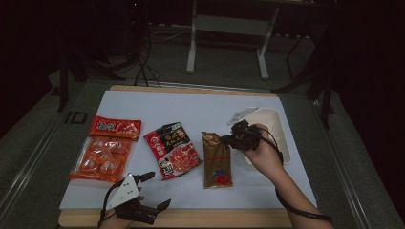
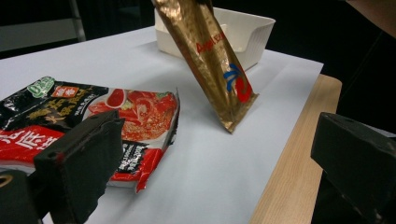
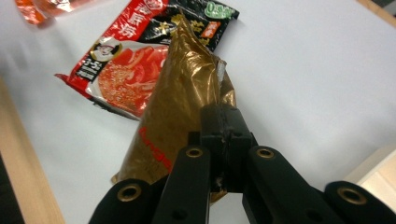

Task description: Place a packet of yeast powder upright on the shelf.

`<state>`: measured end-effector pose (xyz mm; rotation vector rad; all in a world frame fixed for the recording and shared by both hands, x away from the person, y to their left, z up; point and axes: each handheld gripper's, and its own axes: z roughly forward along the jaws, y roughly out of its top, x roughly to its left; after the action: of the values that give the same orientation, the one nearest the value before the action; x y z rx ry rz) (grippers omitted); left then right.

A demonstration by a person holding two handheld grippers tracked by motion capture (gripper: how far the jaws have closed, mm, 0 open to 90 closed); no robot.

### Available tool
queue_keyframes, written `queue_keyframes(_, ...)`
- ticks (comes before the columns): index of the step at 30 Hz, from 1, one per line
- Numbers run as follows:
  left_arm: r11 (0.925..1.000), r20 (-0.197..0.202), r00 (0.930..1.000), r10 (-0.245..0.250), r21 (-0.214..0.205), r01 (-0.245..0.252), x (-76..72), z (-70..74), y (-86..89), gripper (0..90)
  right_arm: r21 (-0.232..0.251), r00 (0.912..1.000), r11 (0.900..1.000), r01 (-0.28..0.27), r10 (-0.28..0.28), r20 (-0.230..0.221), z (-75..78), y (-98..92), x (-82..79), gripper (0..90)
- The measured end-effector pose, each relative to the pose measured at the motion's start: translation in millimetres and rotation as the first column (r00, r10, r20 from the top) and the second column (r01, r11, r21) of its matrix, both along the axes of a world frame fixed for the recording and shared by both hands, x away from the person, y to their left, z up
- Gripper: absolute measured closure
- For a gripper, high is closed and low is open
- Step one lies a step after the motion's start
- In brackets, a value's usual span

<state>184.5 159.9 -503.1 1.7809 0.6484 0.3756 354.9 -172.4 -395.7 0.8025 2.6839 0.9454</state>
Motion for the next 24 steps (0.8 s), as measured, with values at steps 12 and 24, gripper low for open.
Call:
queue_keyframes(12, 1.0, -0.002, 1.0, -0.002, 0.002, 0.002, 0.3, -0.2, 0.0, 3.0, 0.037, 0.9959, 0.9991, 0.02, -0.023, 0.088, 29.9, -6.5, 0.8, 90.0)
queue_keyframes(24, 1.0, -0.002, 1.0, 0.001, 0.0, -0.001, 0.1, -0.1, 0.3, 3.0, 0.094, 0.9849, 0.9943, 0.051, -0.066, 0.16, 65.6, -20.9, 13.8, 90.0)
